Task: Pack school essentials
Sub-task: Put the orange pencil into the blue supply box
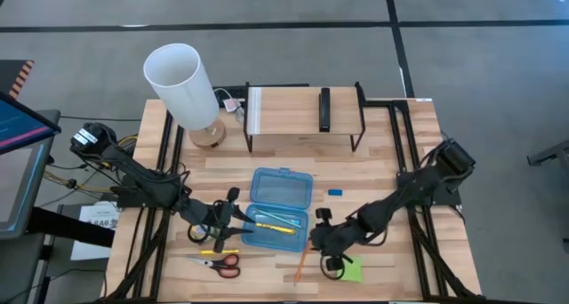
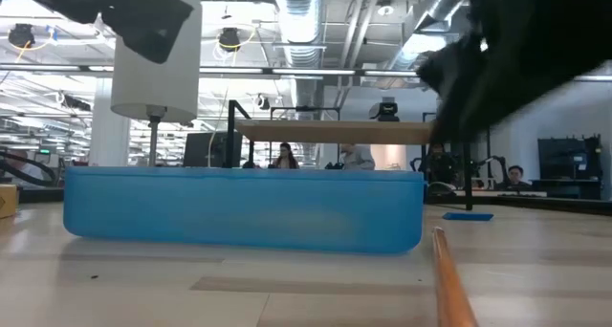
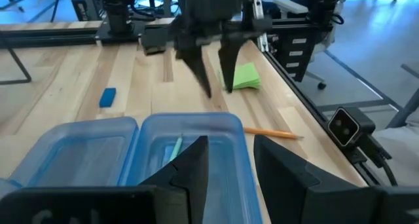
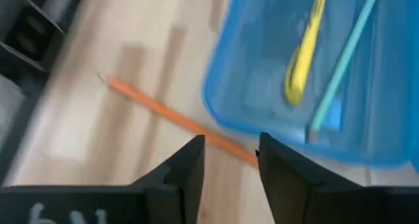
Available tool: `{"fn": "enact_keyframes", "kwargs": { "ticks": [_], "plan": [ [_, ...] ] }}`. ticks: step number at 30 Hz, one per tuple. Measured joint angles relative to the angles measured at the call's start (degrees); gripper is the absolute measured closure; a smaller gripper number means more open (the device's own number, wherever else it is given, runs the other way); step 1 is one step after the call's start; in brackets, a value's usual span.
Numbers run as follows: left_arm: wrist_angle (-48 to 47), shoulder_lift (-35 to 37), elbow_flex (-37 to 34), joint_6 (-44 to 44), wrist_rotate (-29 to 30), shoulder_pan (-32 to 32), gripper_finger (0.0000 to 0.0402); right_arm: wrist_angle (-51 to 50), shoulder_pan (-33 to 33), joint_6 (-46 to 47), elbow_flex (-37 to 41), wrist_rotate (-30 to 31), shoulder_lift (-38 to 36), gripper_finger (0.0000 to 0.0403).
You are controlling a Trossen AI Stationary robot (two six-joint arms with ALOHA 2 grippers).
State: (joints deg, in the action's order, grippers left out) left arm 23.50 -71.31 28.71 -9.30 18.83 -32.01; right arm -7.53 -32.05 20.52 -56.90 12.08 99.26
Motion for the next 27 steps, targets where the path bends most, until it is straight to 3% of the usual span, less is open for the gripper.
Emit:
{"fn": "enact_keyframes", "kwargs": {
  "ticks": [9, 27],
  "plan": [
    [0.3, 0.0, 0.0, 0.0, 0.0, 0.0, 0.0292, -8.0, 3.0, -5.3, 0.0, -0.2, 3.3, 0.0183],
    [0.0, 0.0, 0.0, -0.8, 0.0, 0.0, 0.0292, -2.5, 4.2, -10.1, 0.0, -3.7, 6.4, 0.0183]
  ]
}}
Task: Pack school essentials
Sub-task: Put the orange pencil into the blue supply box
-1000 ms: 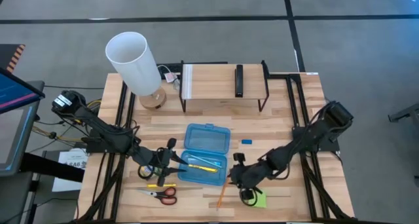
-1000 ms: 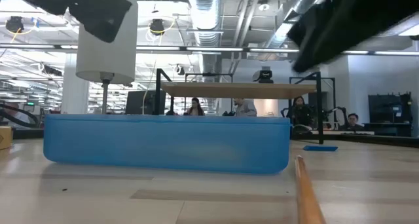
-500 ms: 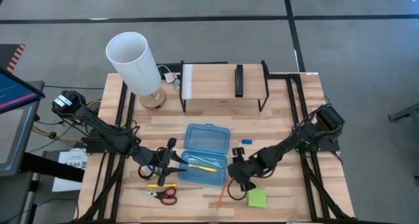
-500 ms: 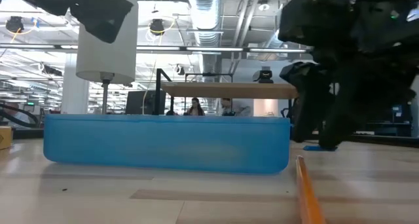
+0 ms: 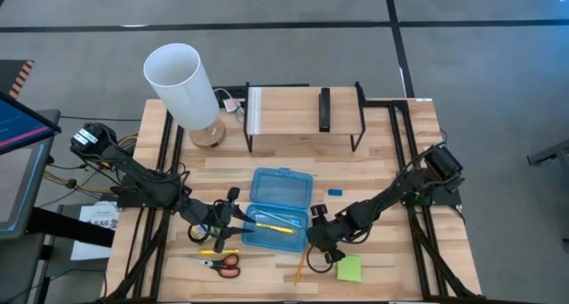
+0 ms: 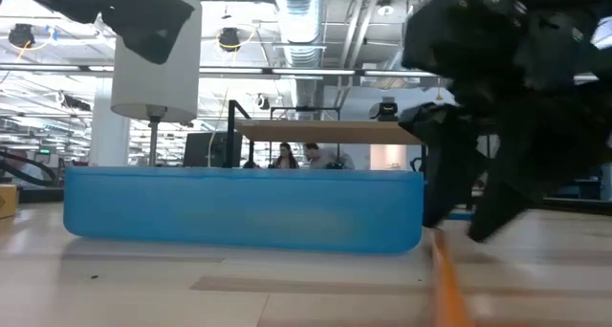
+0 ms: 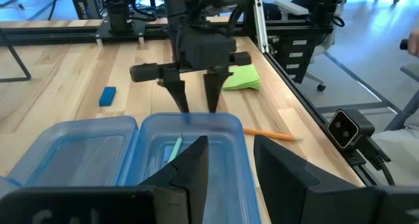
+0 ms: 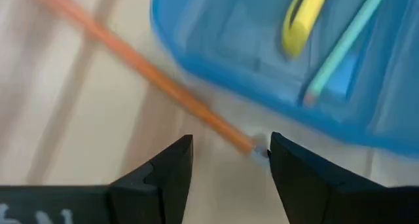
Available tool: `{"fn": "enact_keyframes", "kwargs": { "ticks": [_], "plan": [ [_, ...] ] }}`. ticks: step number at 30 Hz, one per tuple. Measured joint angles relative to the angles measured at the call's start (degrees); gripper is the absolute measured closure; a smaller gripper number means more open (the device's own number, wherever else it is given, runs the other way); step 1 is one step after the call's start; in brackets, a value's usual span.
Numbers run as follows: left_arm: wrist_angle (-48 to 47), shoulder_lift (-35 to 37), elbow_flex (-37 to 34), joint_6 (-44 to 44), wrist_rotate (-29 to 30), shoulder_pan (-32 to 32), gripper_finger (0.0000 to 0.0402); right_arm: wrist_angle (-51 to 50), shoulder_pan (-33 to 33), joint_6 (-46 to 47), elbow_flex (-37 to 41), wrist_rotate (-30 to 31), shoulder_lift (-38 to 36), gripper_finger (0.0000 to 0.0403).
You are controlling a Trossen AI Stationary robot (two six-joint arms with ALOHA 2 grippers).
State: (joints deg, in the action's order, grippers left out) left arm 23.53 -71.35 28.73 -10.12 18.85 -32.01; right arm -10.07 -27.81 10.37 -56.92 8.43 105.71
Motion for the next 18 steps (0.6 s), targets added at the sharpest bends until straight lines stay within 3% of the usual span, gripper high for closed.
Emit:
{"fn": "enact_keyframes", "kwargs": {
  "ticks": [10, 18],
  "plan": [
    [-0.2, 0.0, 0.0, -0.2, 0.0, 0.0, 0.0292, -0.2, -0.1, 0.8, -0.4, -0.8, 1.0, 0.0187],
    [-0.2, 0.0, 0.0, -0.2, 0.0, 0.0, 0.0292, -2.7, -1.7, 2.3, -0.5, -0.3, 1.4, 0.0235]
  ]
}}
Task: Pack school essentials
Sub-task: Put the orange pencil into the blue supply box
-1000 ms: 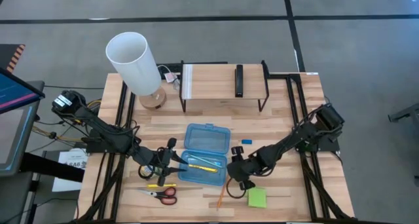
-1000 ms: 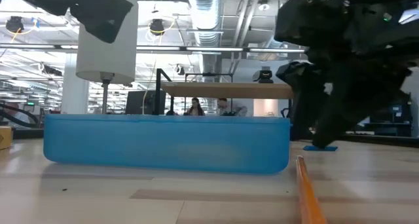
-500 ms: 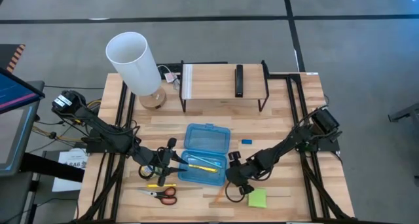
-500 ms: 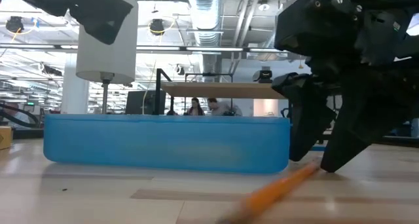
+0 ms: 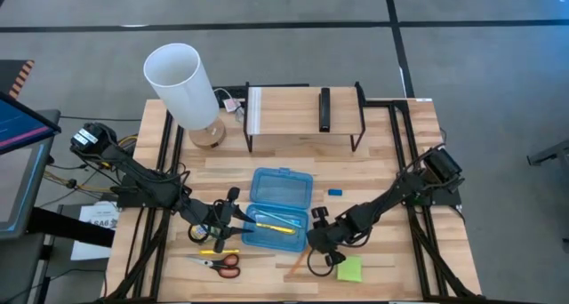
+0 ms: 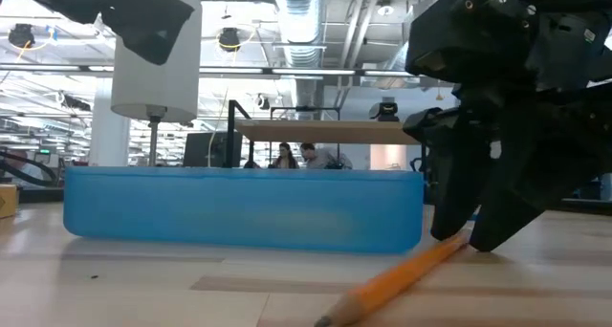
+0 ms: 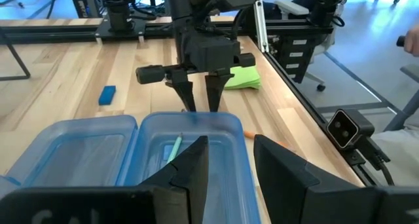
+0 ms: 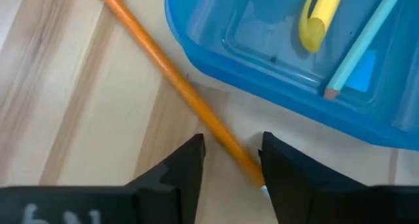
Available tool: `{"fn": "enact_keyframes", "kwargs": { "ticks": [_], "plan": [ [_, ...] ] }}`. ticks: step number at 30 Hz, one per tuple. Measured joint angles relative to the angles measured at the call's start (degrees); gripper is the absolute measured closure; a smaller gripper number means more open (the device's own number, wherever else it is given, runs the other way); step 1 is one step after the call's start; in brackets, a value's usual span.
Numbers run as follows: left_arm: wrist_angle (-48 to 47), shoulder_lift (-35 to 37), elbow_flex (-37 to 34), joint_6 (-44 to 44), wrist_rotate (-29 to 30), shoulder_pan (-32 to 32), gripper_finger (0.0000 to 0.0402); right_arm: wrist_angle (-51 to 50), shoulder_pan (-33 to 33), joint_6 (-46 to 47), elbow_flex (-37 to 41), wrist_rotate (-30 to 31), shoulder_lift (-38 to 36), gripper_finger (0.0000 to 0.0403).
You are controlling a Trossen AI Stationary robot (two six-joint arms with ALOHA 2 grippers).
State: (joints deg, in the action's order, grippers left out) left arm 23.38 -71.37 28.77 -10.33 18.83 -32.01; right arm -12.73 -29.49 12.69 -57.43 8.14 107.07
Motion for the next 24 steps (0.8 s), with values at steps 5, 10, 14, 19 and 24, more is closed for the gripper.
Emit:
{"fn": "enact_keyframes", "kwargs": {
  "ticks": [5, 10, 14, 19, 24],
  "plan": [
    [0.0, 0.0, 0.0, -0.1, 0.0, 0.0, 0.0292, -1.9, -1.0, 0.8, 0.0, 0.1, 0.1, 0.0274],
    [0.1, 0.0, 0.0, -0.3, 0.0, 0.0, 0.0292, -3.4, -1.5, 1.2, 0.0, 0.1, 0.0, 0.0306],
    [0.1, 0.0, 0.0, -0.3, 0.0, 0.0, 0.0292, -4.4, -1.6, 1.2, 0.0, -0.4, 0.0, 0.0333],
    [0.1, 0.0, 0.0, -0.3, 0.0, 0.0, 0.0292, -5.2, -1.8, 0.9, -0.4, -0.8, -0.1, 0.0369],
    [0.1, 0.0, 0.0, -0.5, 0.0, 0.0, 0.0292, -11.3, -2.6, 0.5, -3.4, -1.2, 0.0, 0.0393]
  ]
}}
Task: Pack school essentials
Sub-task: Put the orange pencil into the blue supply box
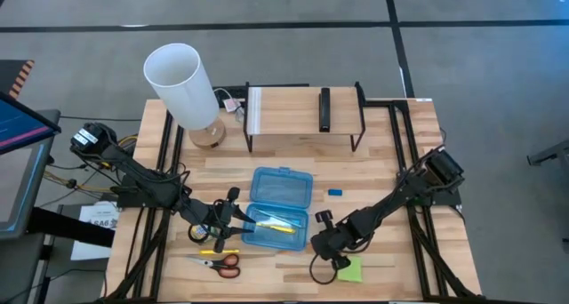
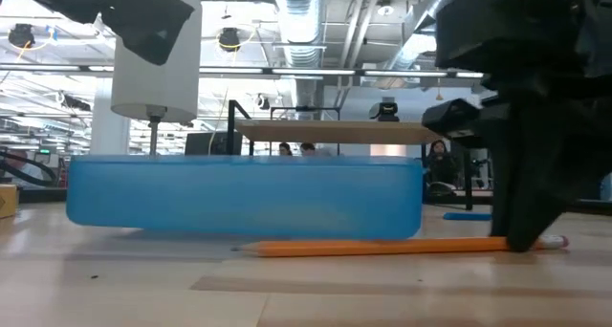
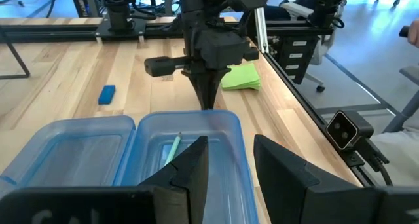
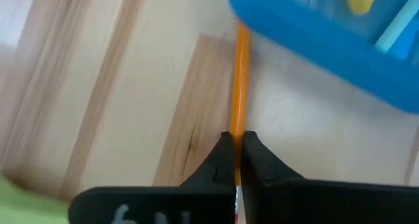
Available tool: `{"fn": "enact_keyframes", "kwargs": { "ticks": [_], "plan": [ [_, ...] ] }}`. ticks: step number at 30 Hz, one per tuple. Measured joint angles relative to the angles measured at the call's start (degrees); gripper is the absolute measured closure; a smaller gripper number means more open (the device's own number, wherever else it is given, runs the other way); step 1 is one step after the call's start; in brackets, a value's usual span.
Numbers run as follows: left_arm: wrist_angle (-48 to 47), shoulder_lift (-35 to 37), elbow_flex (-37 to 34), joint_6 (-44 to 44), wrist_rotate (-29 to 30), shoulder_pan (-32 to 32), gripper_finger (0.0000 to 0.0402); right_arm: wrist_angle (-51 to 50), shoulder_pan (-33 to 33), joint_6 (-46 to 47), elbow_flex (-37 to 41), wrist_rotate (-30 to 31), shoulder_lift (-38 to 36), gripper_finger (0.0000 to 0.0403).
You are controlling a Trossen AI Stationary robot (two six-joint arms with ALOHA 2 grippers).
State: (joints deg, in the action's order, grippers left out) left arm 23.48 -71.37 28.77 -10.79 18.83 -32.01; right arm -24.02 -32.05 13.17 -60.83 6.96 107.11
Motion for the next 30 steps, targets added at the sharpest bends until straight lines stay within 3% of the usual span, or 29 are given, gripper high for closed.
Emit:
{"fn": "enact_keyframes", "kwargs": {
  "ticks": [9, 25, 30],
  "plan": [
    [0.0, 0.0, 0.0, 0.0, 0.0, 0.0, 0.0292, -9.8, -2.0, 0.0, -5.1, -1.2, 0.3, 0.0400],
    [0.0, 0.0, 0.0, 0.0, 0.0, 0.0, 0.0292, -10.2, -3.2, 2.2, -6.4, -2.6, 0.2, 0.0401],
    [0.0, 0.0, 0.0, 0.0, 0.0, 0.0, 0.0292, -9.9, -3.1, 6.7, -6.8, -4.3, 0.1, 0.0375]
  ]
}}
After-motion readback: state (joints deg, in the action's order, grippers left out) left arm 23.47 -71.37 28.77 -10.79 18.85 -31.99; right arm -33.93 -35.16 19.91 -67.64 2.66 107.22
